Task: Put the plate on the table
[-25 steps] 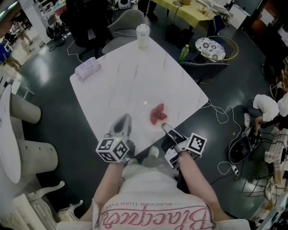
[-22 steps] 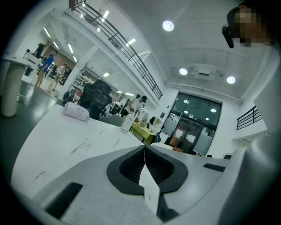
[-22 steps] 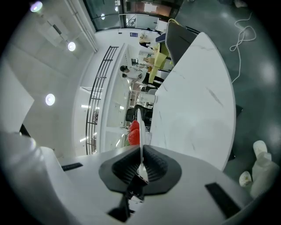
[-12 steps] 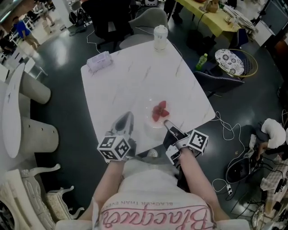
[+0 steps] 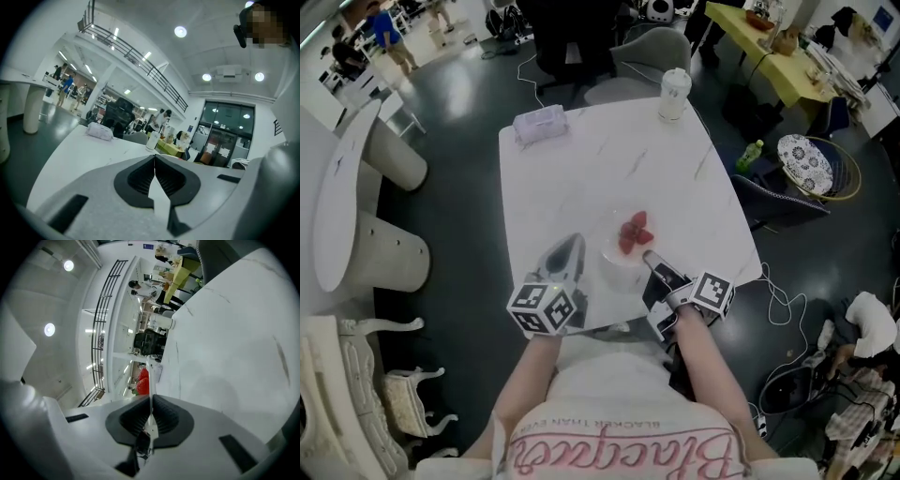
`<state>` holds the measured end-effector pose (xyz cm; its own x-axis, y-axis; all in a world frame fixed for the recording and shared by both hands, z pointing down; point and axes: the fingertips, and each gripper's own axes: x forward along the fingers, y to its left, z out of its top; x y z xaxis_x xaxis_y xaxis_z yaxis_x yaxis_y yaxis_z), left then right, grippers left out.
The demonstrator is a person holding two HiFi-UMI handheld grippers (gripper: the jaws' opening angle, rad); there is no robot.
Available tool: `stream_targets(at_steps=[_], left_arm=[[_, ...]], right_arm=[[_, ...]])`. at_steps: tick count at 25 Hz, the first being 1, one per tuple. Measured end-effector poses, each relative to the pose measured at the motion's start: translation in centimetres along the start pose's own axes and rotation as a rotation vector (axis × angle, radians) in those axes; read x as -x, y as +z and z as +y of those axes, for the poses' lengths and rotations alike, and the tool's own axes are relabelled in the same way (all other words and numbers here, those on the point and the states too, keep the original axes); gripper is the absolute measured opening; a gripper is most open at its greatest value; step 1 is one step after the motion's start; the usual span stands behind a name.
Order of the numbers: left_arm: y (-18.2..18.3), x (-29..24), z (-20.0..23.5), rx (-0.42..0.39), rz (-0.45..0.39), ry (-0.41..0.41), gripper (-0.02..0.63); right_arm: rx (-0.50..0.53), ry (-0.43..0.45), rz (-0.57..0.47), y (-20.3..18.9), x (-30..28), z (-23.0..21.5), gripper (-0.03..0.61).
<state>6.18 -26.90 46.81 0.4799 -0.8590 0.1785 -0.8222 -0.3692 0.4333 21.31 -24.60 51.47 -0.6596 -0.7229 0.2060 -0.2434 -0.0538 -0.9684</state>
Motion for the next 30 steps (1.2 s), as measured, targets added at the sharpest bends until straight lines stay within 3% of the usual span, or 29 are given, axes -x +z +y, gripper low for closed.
stream_targets(at_steps=[8, 18, 30], left_arm=[[0.2, 1.2, 3.7, 0.023, 0.004, 0.062, 0.005], [-0.3, 0.9, 5.5, 0.037, 0.048, 0.046, 0.005], [-1.5, 0.2, 6.6, 0.035, 0.097, 0.031, 0.005]], right_arm=[[0.023, -0.062, 0.120, -2.4, -4.7, -1.6, 0.012], [0.127, -0.241, 0.244, -4.1, -7.1, -5.5, 0.012], [0.341, -0.410, 0.259, -2.2, -7.4, -8.8, 0.014]])
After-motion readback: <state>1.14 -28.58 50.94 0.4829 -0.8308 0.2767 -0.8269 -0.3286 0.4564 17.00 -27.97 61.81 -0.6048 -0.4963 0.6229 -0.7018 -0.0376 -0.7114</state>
